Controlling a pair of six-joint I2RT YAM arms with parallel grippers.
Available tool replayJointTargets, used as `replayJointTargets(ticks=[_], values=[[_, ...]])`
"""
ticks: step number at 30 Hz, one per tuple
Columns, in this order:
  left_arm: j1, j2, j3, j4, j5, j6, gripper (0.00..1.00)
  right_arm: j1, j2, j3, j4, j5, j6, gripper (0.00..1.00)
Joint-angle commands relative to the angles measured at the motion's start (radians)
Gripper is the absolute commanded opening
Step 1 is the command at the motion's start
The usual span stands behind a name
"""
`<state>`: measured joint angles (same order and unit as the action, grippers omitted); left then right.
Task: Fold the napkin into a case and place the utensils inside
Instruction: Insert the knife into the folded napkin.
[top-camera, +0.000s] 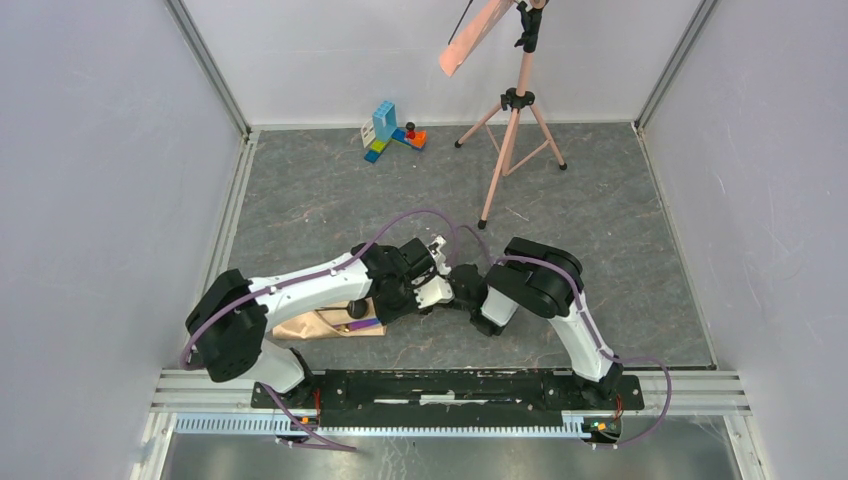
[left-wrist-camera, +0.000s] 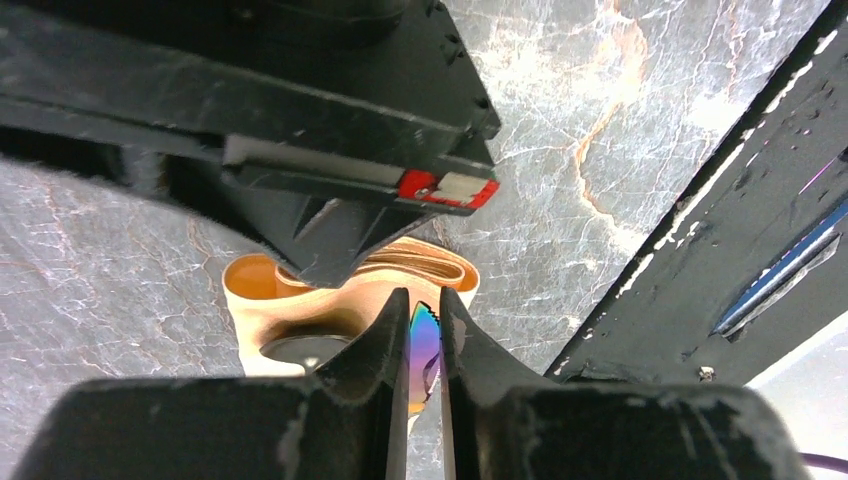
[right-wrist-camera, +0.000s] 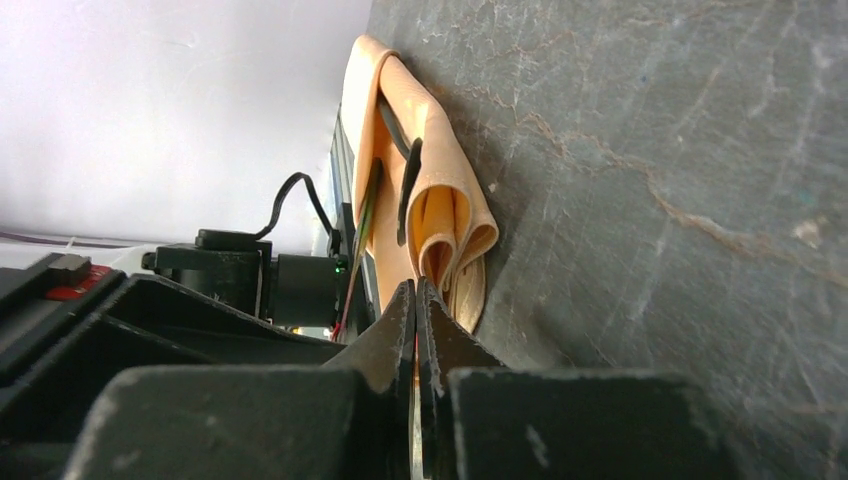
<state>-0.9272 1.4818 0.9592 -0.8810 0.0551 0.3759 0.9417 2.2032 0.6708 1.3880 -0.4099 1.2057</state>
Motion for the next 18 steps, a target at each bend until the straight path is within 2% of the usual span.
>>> replayJointTargets(ticks=[1, 7, 10, 12, 16, 18], values=[[-0.009, -0.05, 0.008, 0.071, 0.031, 0.037, 0.02, -0.019, -0.037, -0.055, 0.085, -0.01, -0.013, 0.02], [-0.008, -0.035, -0.008, 0.108, 0.029, 0.032, 0.05, -0.126, -0.167, -0.193, 0.049, -0.038, -0.073, 0.21], [-0.009, -0.023, -0.01, 0.119, 0.028, 0.025, 0.35, -0.171, -0.241, -0.239, -0.04, -0.063, -0.14, 0.29], [-0.008, -0.039, -0.021, 0.132, 0.019, 0.014, 0.47, -0.191, -0.291, -0.268, -0.104, -0.077, -0.194, 0.32], [-0.007, -0.134, -0.04, 0.172, 0.0, -0.042, 0.67, -0.228, -0.398, -0.318, -0.241, -0.075, -0.35, 0.42], [0.006, -0.192, -0.037, 0.19, 0.01, -0.095, 0.68, -0.237, -0.451, -0.32, -0.327, -0.067, -0.468, 0.46]])
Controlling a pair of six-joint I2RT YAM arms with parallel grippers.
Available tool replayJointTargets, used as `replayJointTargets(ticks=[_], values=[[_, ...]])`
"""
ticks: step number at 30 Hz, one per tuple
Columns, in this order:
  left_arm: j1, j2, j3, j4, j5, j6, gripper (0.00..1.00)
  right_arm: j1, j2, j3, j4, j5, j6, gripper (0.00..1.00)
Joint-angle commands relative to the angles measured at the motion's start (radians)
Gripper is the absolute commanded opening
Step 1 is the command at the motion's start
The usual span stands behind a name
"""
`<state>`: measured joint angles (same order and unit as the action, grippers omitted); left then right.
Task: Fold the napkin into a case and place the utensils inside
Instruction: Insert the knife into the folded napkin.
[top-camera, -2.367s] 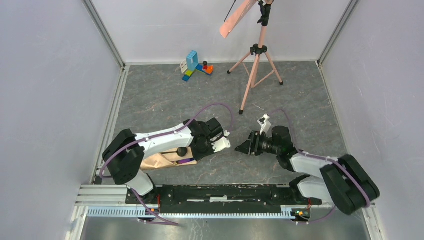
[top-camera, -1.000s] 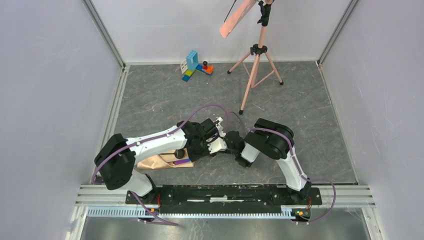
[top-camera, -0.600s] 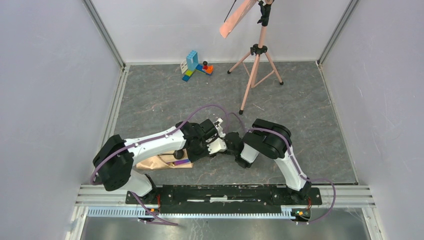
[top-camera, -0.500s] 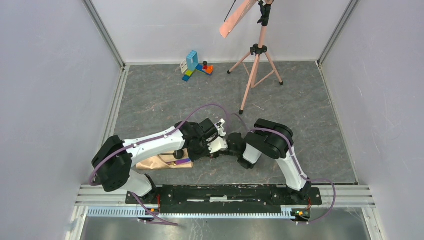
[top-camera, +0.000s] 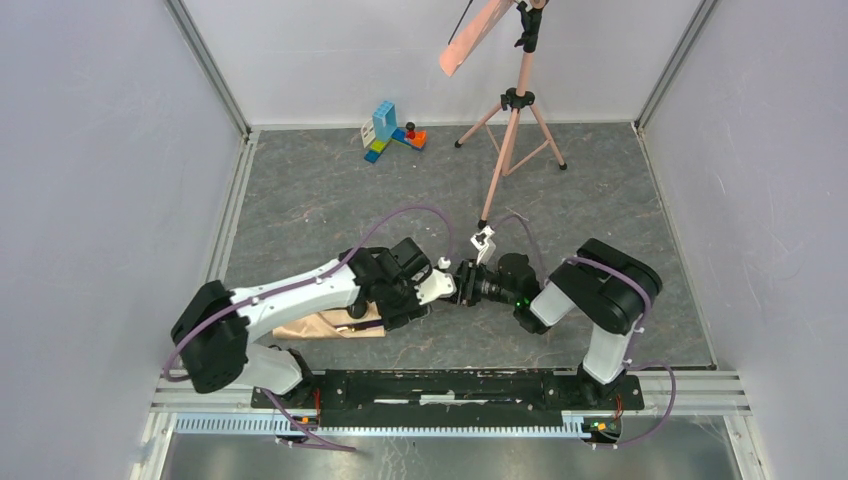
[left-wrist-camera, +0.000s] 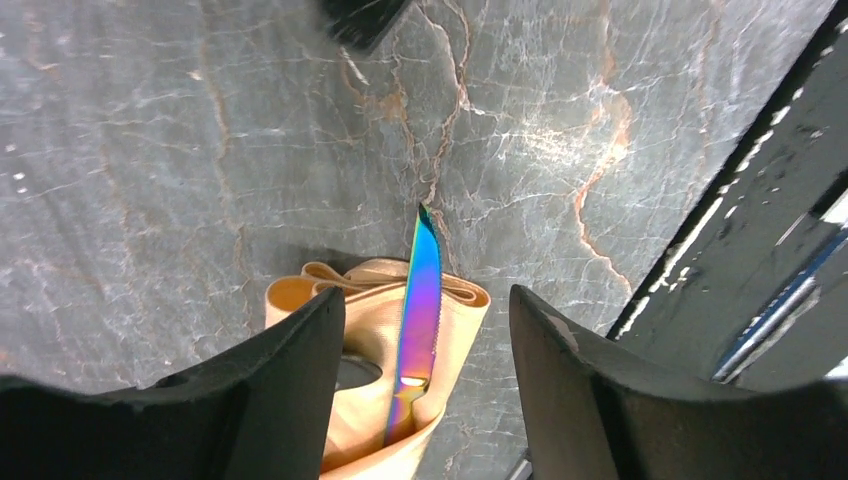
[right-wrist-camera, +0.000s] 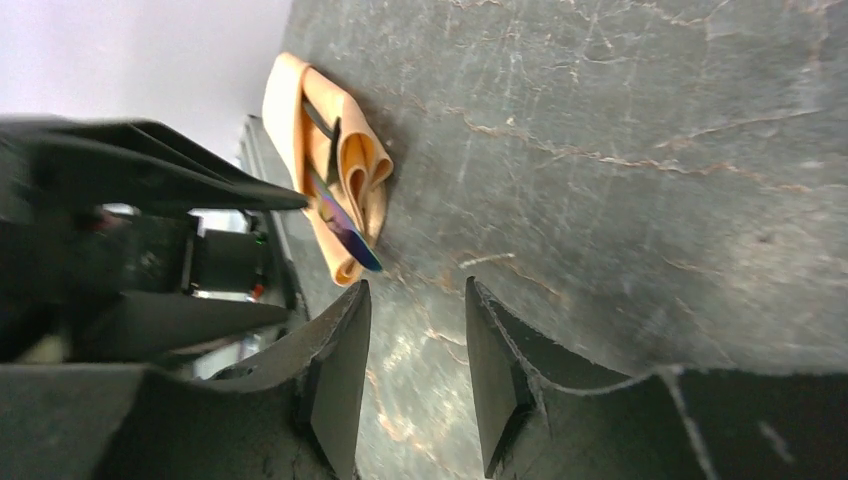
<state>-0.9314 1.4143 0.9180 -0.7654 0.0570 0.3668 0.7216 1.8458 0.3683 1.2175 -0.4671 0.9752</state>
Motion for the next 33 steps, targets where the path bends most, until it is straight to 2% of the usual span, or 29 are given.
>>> replayJointTargets(ticks=[1, 5, 7, 10, 12, 16, 19, 22, 25, 28, 31, 33], values=[[0.025, -0.163, 0.003, 0.094, 0.016, -0.131, 0.68, -0.019, -0.11, -0.008, -0.197, -0.017, -0.292, 0.48], [0.149, -0.316, -0.046, 0.193, 0.117, -0.351, 0.66, -0.018, -0.198, 0.039, -0.37, -0.012, -0.55, 0.52], [0.207, -0.413, -0.084, 0.23, 0.109, -0.474, 0.69, -0.01, -0.24, 0.044, -0.405, 0.004, -0.66, 0.56], [0.34, -0.509, -0.101, 0.191, -0.031, -0.669, 0.8, 0.049, -0.266, 0.078, -0.465, 0.043, -0.818, 0.59], [0.47, -0.525, -0.076, 0.101, -0.103, -0.766, 0.84, 0.09, -0.256, 0.135, -0.558, 0.077, -0.848, 0.6], [0.78, -0.549, -0.065, -0.051, -0.175, -0.866, 0.9, 0.11, -0.237, 0.171, -0.526, 0.031, -0.658, 0.62], [1.011, -0.617, -0.113, -0.048, -0.2, -0.926, 0.99, 0.114, -0.196, 0.172, -0.474, 0.003, -0.442, 0.62], [1.164, -0.626, -0.163, -0.01, -0.207, -1.019, 1.0, 0.115, -0.136, 0.13, -0.325, -0.014, -0.237, 0.6], [1.278, -0.567, -0.229, 0.015, -0.18, -1.104, 1.0, 0.12, -0.096, 0.13, -0.271, -0.028, -0.173, 0.59], [1.395, -0.547, -0.318, 0.082, -0.166, -1.14, 1.0, 0.125, -0.082, 0.156, -0.326, -0.029, -0.188, 0.61], [1.425, -0.553, -0.375, 0.144, -0.213, -1.135, 1.0, 0.137, -0.063, 0.204, -0.438, -0.015, -0.241, 0.64], [1.427, -0.541, -0.391, 0.194, -0.226, -1.124, 1.0, 0.15, -0.04, 0.214, -0.425, -0.024, -0.224, 0.65]])
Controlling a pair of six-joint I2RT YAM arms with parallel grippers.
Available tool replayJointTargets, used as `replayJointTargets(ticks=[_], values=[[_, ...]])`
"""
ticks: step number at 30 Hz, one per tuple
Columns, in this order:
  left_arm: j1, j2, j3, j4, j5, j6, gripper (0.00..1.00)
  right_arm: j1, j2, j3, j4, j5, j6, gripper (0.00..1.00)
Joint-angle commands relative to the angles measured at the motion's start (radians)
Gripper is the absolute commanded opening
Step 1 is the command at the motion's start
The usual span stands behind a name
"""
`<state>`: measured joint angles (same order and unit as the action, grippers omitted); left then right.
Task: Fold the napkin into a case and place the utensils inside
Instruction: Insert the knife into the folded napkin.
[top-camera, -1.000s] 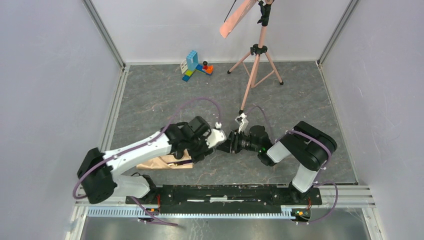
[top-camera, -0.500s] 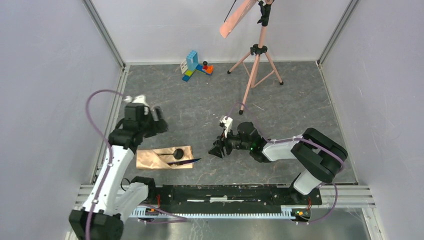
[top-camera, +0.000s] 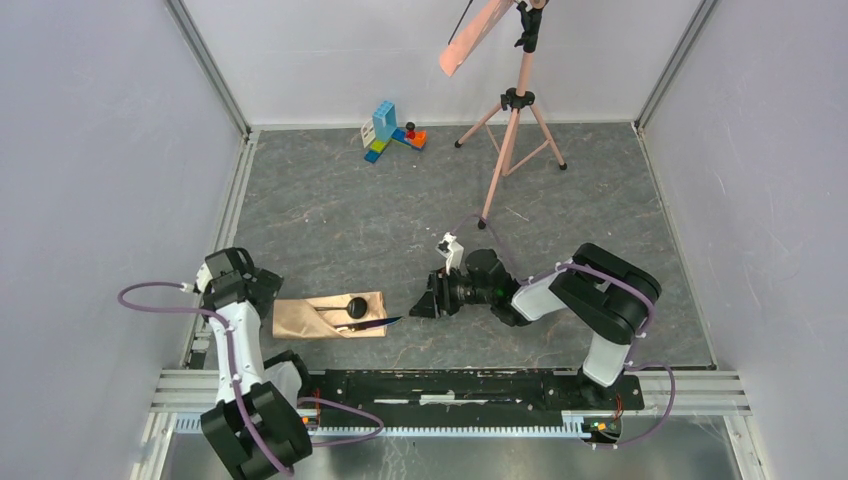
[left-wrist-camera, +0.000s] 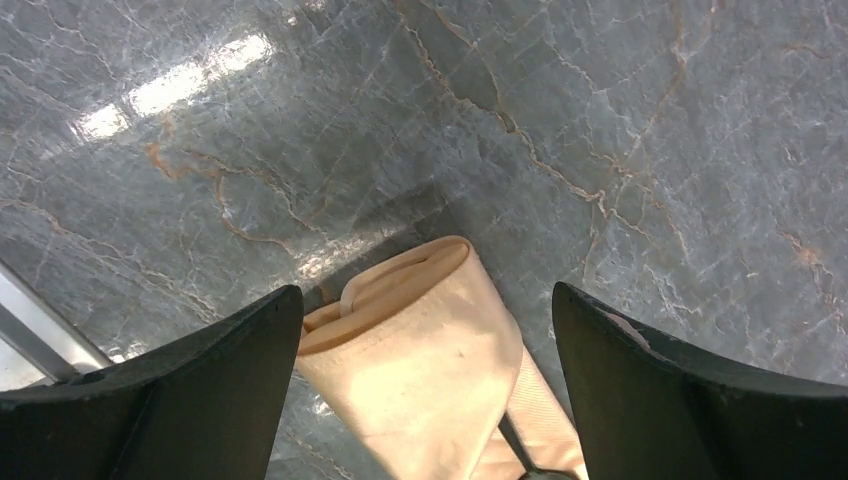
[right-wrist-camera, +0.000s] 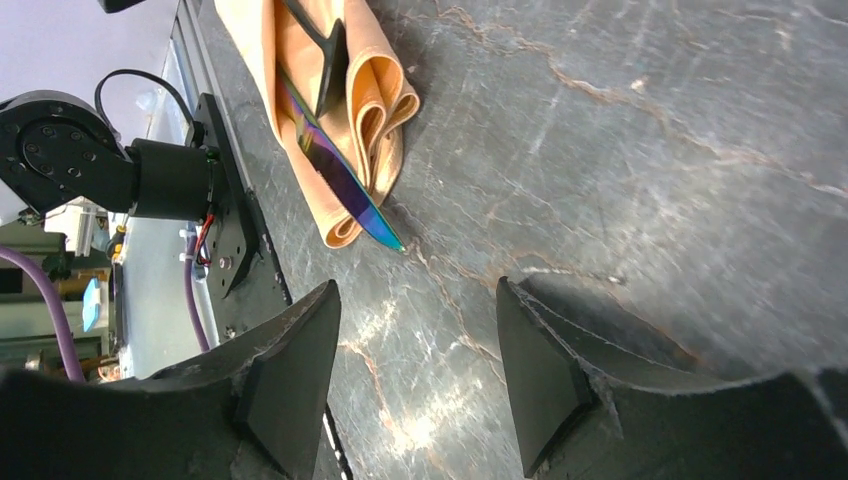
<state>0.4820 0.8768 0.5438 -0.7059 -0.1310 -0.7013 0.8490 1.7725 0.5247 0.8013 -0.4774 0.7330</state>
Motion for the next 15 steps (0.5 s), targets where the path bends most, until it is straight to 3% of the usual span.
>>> replayJointTargets(ticks=[1, 9, 15], values=[[0.015, 0.013, -0.029, 0.162, -0.05, -0.046, 1.0, 0.028, 0.042, 0.06, 0.006, -0.014, 0.029, 0.66], [0.025, 0.087, -0.073, 0.271, -0.054, -0.017, 1.0, 0.056, 0.129, 0.074, 0.102, -0.014, 0.122, 0.64], [0.025, 0.096, -0.113, 0.296, -0.042, -0.039, 1.0, 0.075, 0.186, 0.106, 0.11, -0.012, 0.151, 0.53]])
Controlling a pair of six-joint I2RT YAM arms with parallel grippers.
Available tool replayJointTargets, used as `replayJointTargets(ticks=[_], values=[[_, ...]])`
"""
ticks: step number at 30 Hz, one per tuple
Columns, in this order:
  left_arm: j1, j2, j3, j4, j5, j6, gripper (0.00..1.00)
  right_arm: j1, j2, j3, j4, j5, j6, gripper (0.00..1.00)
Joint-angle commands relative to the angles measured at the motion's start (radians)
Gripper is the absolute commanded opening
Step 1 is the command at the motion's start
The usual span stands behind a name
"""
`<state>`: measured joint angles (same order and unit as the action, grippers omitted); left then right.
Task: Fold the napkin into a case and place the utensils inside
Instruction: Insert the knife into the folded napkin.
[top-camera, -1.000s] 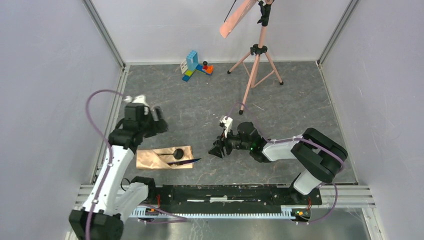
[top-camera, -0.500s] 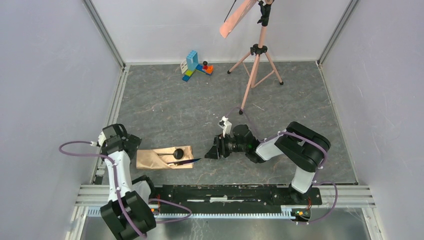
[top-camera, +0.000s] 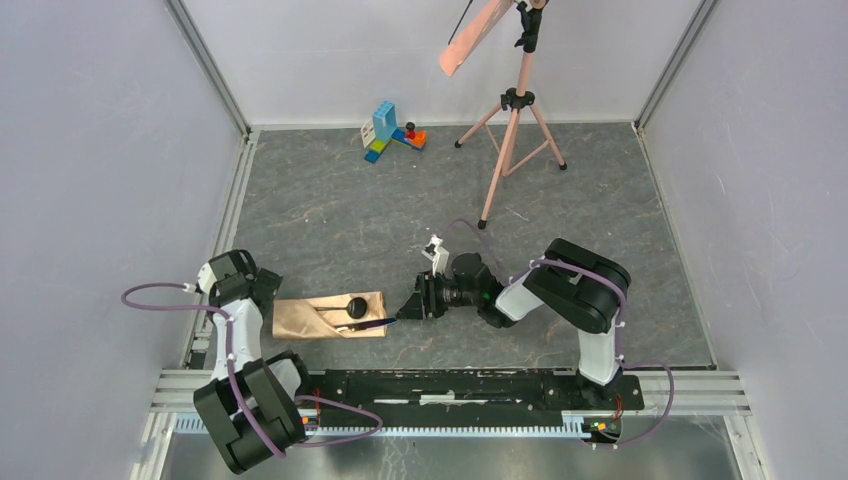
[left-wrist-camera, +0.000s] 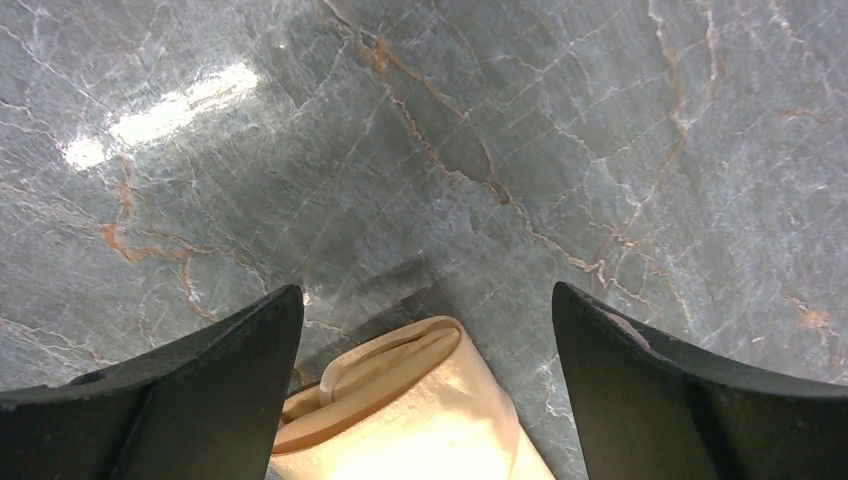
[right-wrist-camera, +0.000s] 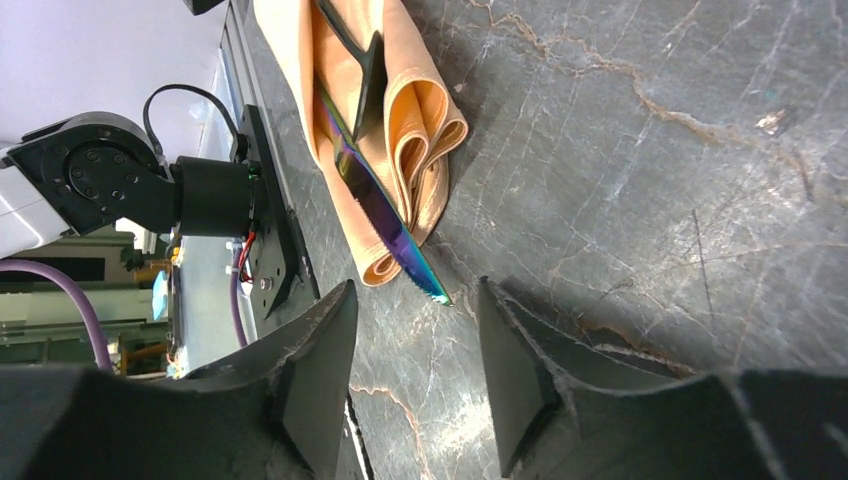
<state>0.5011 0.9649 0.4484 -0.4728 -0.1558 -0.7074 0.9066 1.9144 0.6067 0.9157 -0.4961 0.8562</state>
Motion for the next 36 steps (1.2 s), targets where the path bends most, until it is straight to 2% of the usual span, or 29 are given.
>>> replayJointTargets(ticks=[1, 13, 21, 25, 36], values=[[0.007, 0.009, -0.022, 0.064, -0.02, -0.035, 1.0, 0.021, 0.053, 0.026, 0.007, 0.004, 0.036, 0.5], [0.007, -0.018, -0.02, 0.029, -0.056, -0.054, 1.0, 0.043, 0.085, 0.014, 0.092, 0.019, 0.119, 0.21], [0.007, -0.041, -0.039, 0.027, -0.062, -0.072, 1.0, 0.049, 0.094, -0.036, 0.255, 0.077, 0.189, 0.01], [0.007, -0.042, -0.039, 0.021, -0.062, -0.074, 1.0, 0.059, 0.102, -0.059, 0.368, 0.11, 0.256, 0.0], [0.008, -0.058, -0.049, 0.017, -0.056, -0.08, 1.0, 0.114, 0.162, -0.053, 0.447, 0.205, 0.426, 0.0]])
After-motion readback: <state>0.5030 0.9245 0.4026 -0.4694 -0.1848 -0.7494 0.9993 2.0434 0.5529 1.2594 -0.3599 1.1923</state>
